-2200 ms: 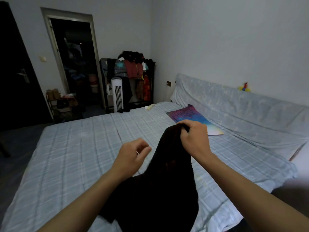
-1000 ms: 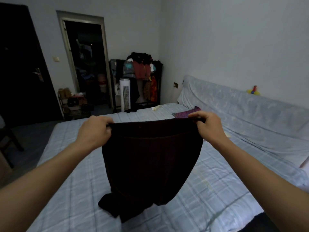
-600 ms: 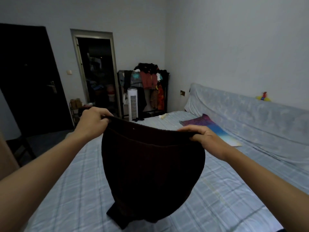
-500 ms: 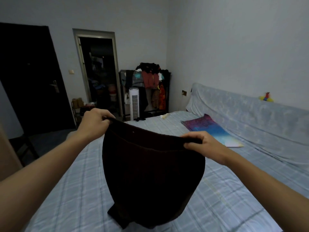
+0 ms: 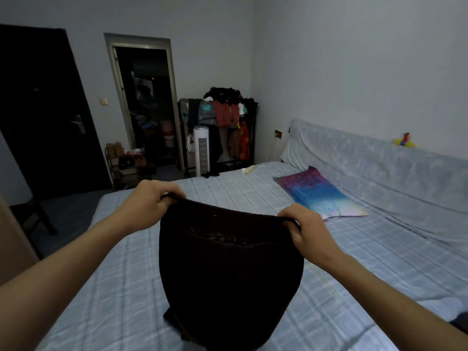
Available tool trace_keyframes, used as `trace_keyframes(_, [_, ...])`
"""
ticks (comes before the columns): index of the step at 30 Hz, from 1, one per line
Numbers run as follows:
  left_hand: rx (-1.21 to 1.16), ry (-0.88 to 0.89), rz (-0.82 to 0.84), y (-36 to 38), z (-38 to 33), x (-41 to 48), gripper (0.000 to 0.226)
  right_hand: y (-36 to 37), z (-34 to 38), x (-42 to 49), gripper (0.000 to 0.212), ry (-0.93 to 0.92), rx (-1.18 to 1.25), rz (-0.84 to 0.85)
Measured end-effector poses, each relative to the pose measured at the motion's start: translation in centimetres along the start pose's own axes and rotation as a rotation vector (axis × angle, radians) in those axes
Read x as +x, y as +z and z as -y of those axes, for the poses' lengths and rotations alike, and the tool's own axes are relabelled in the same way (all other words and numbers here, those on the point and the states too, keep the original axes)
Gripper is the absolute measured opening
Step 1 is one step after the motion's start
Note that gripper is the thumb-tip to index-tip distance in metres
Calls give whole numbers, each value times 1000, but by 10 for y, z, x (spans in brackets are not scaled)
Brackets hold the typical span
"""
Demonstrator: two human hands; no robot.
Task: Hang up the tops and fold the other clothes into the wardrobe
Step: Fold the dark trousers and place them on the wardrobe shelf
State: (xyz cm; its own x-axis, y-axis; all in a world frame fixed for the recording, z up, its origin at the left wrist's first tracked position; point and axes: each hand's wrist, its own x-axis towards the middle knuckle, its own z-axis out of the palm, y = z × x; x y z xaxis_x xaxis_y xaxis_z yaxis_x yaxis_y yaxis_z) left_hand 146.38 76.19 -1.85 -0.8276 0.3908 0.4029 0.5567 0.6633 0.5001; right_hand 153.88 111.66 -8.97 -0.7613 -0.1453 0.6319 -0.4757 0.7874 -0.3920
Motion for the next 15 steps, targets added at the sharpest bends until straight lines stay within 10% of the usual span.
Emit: trace_keyframes(15, [176, 513, 284, -8, -10, -38, 41, -14, -15, -5, 36, -157, -40, 285])
